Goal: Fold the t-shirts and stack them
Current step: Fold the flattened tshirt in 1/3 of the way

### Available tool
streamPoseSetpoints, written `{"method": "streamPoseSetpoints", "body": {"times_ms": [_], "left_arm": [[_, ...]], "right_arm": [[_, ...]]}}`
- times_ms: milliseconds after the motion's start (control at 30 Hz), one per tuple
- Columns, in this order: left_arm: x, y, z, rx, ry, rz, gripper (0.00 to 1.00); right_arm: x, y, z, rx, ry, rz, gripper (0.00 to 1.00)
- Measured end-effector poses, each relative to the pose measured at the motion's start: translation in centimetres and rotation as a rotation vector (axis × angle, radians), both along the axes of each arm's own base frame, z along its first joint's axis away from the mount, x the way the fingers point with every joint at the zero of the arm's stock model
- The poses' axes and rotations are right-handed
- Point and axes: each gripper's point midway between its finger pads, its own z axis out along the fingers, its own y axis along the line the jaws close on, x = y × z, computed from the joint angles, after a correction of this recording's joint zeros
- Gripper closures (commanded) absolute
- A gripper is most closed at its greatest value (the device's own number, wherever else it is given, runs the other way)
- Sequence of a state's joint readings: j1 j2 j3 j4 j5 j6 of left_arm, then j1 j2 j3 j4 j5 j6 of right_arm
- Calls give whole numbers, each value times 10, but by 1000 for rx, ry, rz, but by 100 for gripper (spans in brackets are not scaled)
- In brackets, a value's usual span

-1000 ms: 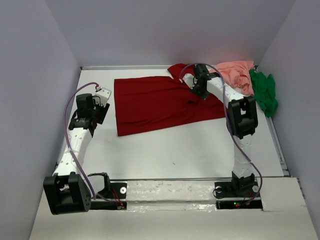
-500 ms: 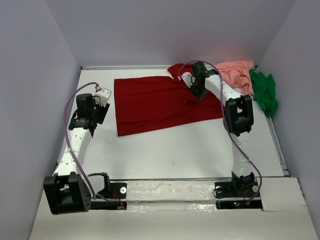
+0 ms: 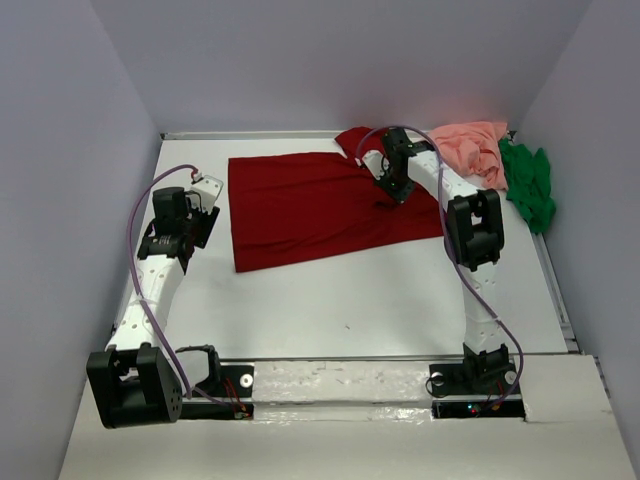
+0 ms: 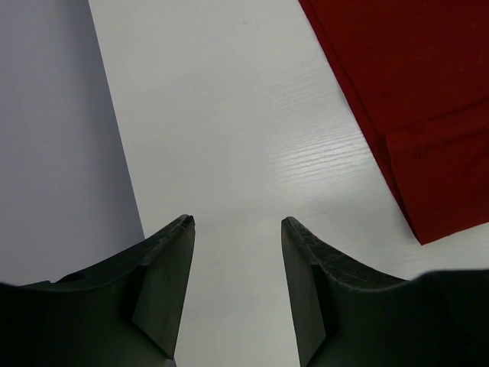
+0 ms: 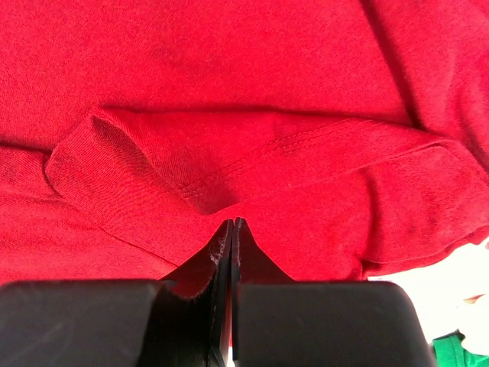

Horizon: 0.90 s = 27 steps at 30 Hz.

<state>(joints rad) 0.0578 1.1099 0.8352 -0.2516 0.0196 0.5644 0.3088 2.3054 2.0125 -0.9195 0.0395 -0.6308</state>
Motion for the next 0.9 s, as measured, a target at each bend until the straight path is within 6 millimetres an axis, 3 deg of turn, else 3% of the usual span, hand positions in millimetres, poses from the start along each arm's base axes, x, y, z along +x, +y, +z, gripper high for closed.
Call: {"method": "streamPoseSetpoints", "body": {"times_ms": [500, 900], "left_arm": [[0, -2, -1, -8, 2, -11, 39], [0, -2, 1, -8, -3, -11, 39]], "right_arm": [[-6, 2, -11, 10, 38, -14, 100], [19, 16, -12, 27, 2, -16, 100]]}}
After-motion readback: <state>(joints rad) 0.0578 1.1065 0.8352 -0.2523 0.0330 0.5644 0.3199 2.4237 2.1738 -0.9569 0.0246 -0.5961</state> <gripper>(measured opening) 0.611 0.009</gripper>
